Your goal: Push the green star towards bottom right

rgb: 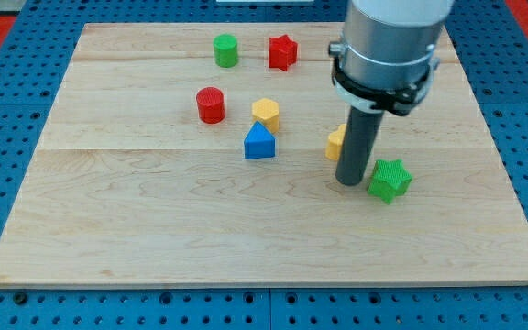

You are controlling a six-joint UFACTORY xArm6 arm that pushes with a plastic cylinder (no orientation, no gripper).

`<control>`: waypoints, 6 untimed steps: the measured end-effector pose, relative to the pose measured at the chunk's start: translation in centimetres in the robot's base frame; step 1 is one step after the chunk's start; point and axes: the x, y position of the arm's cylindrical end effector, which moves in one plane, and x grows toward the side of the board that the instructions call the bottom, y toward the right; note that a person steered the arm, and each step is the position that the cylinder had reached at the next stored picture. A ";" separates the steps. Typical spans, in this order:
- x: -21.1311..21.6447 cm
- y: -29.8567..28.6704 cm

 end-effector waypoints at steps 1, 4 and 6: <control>-1.3 -0.7; 2.8 6.0; 2.9 7.0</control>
